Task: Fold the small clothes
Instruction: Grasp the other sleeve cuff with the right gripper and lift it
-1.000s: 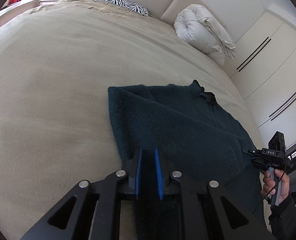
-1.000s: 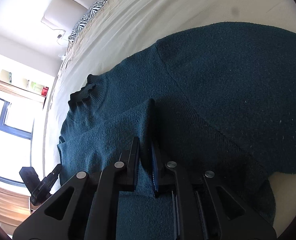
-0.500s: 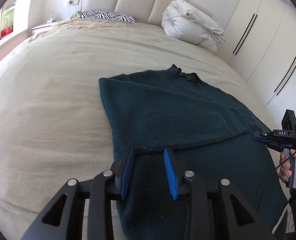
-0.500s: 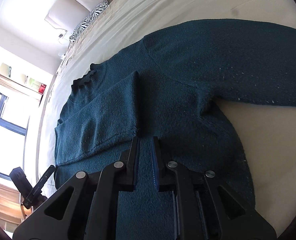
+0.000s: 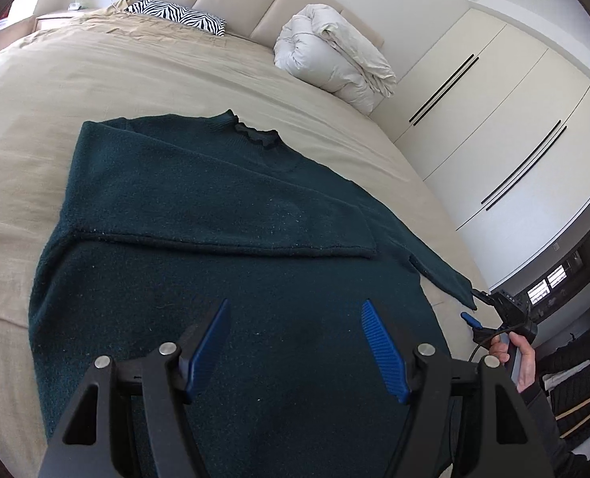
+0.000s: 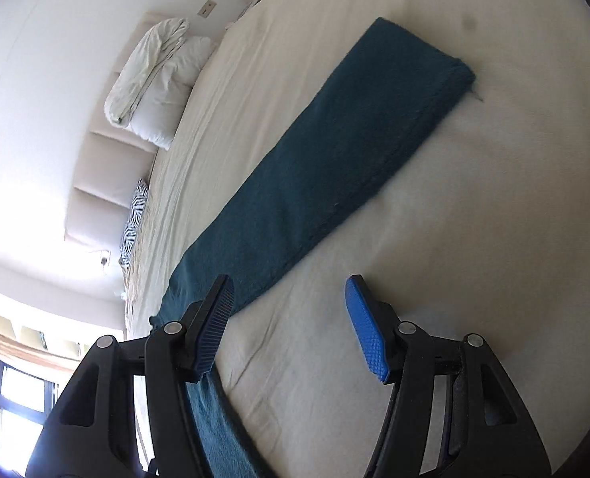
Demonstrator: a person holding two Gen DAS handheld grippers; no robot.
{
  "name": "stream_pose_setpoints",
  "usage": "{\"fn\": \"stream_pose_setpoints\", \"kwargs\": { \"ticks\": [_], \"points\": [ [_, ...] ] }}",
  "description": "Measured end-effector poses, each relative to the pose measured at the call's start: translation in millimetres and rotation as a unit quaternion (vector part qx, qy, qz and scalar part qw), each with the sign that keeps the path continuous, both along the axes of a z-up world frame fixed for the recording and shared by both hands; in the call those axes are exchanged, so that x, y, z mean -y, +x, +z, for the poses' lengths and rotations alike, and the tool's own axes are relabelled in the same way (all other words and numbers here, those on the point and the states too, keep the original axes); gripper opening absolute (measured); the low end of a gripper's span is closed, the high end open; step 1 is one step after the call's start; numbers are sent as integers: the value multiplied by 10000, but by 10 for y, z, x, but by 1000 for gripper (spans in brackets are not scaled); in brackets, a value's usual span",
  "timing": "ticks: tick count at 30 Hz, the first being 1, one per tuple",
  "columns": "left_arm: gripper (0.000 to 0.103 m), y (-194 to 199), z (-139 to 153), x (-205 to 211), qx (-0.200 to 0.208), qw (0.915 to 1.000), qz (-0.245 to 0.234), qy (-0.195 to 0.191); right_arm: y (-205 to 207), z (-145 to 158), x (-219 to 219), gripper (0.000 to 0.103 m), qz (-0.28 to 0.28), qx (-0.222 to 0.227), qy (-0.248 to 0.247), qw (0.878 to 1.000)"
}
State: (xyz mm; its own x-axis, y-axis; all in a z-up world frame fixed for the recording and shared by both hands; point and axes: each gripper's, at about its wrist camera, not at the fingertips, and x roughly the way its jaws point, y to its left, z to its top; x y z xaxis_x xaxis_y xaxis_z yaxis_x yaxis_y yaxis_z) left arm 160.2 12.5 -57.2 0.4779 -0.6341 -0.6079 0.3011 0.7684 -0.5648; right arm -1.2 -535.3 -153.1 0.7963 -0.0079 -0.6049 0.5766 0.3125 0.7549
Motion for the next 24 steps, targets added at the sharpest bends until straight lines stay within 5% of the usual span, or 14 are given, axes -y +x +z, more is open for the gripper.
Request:
{"fn": "stream_pose_setpoints", "kwargs": {
  "ticks": [8,13,16,20,24],
  "points": [
    [74,173,-69,89,-424,9974,130,-563,-180,-282,702,52,-912,618,810,9906],
    [74,274,-155,114,-609,9954,166,-719,-162,-331,1016,24,-1227,370,686,9894],
    [74,344,-178,104,-662,9945,176,-788,-38,-172,1017,12,-1031,144,303,9941],
    [80,487,-176,121,-786,9912,159,-1057,418,409,546,12,-56,-186,-902,9957],
    [85,626,-156,171,-918,9863,108,-1365,1130,969,-592,11,1526,-397,-2336,9595]
  ]
}}
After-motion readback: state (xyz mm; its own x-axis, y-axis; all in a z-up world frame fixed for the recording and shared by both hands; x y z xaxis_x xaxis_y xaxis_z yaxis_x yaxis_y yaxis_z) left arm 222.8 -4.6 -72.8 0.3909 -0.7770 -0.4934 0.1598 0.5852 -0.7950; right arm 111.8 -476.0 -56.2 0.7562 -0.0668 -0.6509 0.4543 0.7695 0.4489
